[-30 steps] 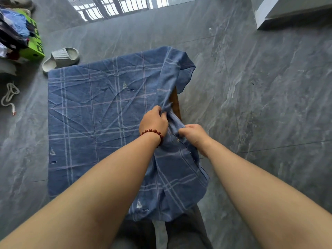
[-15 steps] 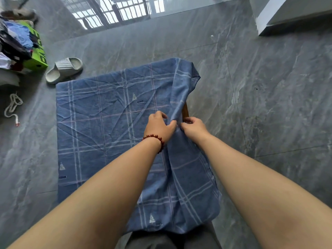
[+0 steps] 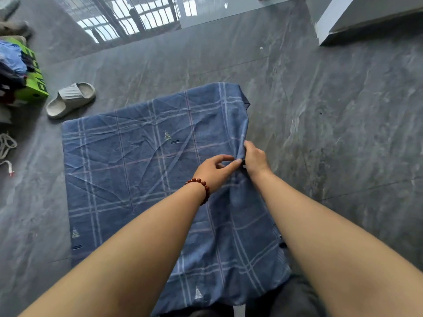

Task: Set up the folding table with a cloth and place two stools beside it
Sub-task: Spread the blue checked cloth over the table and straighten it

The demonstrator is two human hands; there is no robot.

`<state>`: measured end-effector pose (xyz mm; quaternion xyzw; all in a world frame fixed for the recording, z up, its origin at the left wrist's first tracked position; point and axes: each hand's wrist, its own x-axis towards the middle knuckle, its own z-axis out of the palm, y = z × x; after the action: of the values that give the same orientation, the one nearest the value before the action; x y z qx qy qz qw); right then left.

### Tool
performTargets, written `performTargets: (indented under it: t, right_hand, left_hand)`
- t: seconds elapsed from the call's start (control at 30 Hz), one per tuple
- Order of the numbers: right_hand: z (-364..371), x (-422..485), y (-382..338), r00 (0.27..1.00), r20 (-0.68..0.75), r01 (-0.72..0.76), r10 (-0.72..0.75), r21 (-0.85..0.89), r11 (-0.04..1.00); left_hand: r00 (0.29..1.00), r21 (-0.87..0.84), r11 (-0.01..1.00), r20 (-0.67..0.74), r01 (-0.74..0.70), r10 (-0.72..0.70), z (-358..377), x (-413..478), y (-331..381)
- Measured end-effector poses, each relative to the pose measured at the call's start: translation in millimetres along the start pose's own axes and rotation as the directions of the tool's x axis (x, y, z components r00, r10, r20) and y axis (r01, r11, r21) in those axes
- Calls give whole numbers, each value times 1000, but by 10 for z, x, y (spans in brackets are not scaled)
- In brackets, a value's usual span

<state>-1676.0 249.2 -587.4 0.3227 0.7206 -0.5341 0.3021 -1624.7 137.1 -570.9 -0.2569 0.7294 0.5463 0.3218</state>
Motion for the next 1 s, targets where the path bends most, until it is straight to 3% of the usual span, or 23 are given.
performTargets:
  t: [0.07, 0.17, 0.33, 0.5, 0.57, 0.67, 0.77, 0.83, 0.9, 1.0]
  right_hand:
    - [-62, 60, -62, 999, 38, 4, -4, 23, 1000]
    - [-178, 185, -79, 996, 36, 79, -77, -76, 994]
    - [-513, 473, -39, 996, -2, 88, -91, -228, 970]
    - [-862, 665, -144, 998, 26, 68, -63, -372, 926]
    - [-920, 710, -223, 995, 62, 90, -72, -388, 917]
    - [-923, 753, -323, 983, 121, 180, -140, -457, 871]
    - [-850, 731, -417, 964, 198, 257, -175, -538, 803]
    - [-768, 688, -460, 956, 219, 288, -195, -578, 764]
    - [-682, 617, -488, 947, 228, 318, -225, -576, 753]
    - [-542, 481, -486, 906, 308, 419, -291, -543, 728]
  left_hand:
    - [1000, -32, 999, 11, -8, 9, 104, 35, 54]
    - [998, -29, 1000, -60, 8, -9, 227, 107, 114]
    - [960, 231, 964, -272, 134, -68, 386, 240, 147]
    - [892, 230, 953, -445, 198, -78, 607, 376, 201]
    - [914, 283, 937, -398, 205, -80, 668, 424, 257]
    - [983, 417, 891, -121, 179, -141, 702, 467, 341]
    - [971, 353, 916, 71, 191, -230, 715, 441, 404]
    - [982, 284, 942, 9, 176, -187, 689, 400, 402]
    - [987, 264, 957, -142, 117, -81, 627, 342, 371]
    - [936, 316, 947, -346, 61, 55, 448, 272, 266]
